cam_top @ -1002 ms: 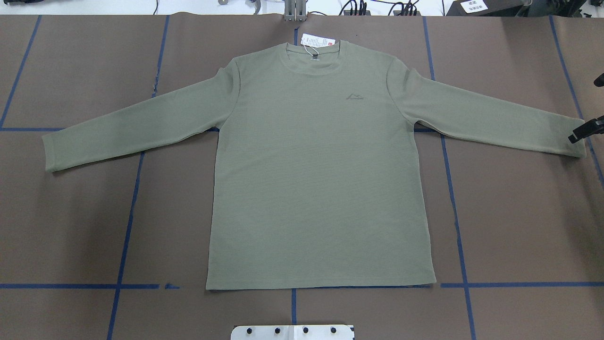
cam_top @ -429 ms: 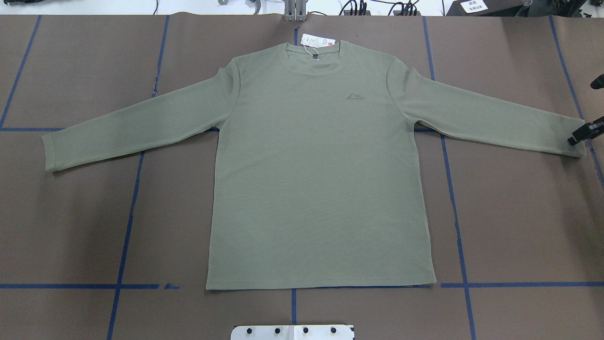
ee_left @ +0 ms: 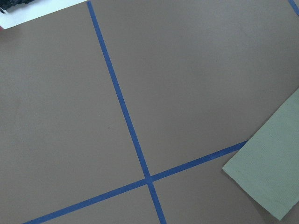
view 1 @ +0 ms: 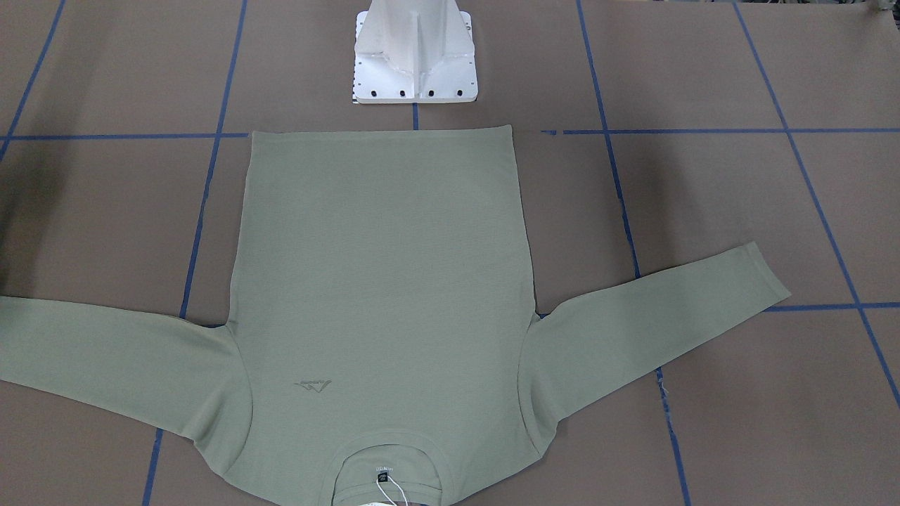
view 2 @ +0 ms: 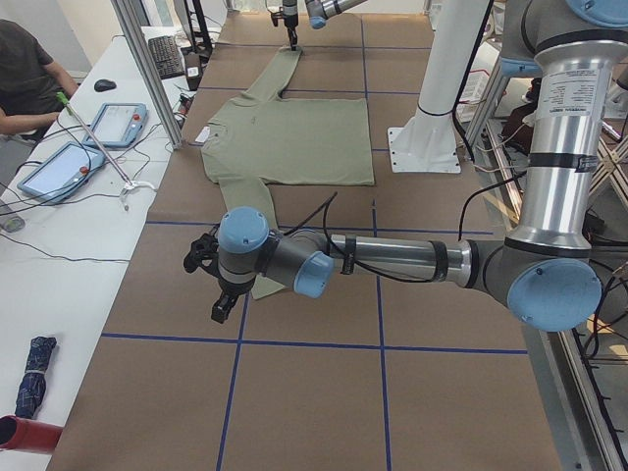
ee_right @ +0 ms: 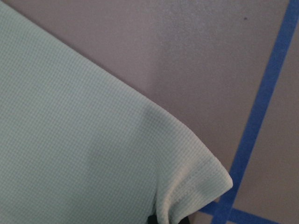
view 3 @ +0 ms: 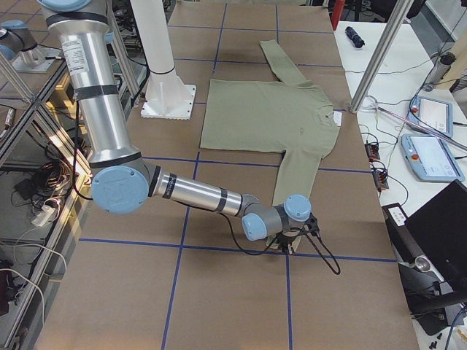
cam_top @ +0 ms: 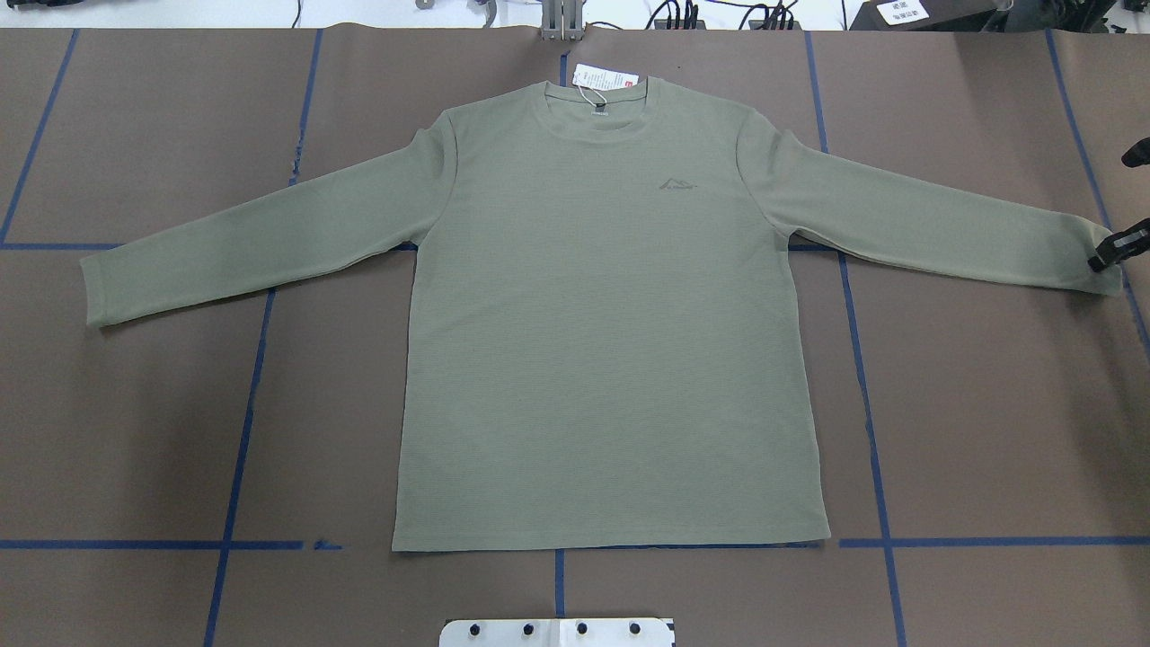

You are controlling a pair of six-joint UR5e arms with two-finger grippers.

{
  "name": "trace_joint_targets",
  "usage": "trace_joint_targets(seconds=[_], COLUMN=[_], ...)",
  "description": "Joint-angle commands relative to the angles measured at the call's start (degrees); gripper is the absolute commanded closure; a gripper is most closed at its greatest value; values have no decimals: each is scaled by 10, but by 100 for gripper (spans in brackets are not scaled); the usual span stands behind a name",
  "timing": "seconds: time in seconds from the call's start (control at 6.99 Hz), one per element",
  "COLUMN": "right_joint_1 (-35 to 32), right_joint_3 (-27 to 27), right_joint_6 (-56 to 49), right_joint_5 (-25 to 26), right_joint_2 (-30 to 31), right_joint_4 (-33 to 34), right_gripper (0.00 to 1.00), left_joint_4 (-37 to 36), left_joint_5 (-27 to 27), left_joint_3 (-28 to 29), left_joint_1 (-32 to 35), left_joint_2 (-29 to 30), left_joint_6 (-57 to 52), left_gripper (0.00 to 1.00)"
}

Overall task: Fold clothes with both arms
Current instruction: 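Lower the right gripper onto the sleeve cuff nearest it and grasp, then carry the grasped sleeve with the right gripper across the shirt front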

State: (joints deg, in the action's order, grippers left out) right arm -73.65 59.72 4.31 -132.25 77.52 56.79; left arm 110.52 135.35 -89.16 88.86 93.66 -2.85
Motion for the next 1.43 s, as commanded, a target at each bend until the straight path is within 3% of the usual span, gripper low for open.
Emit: trace_joint_targets(seconds=[0.0, 0.29, 0.57, 0.86, 1.15, 1.29], right_joint_1=[0, 0, 1, 39, 105, 152], right_joint_3=[22, 53, 72, 89, 87, 85], right_joint_6=[15, 111, 229, 366, 429, 437], right_joint_5=[-33, -90, -147, -147, -137, -81], right_joint_2=[-6, -26, -90, -180, -326, -403], right_joint_4=[1, 2, 4, 6, 107, 151], right_gripper=[100, 100, 100, 100, 100, 100], left_joint_4=[0, 0, -2, -2, -5, -5], left_joint_5=[1, 1, 2, 10, 11, 11], left_joint_3=[0, 1, 1, 2, 3, 4], left_joint_1=[0, 0, 0, 0, 0, 0], left_joint_2=[1, 1, 4, 4, 4, 4], left_joint_6=[0, 0, 0, 0, 0, 0], left_gripper=[0, 0, 0, 0, 0, 0])
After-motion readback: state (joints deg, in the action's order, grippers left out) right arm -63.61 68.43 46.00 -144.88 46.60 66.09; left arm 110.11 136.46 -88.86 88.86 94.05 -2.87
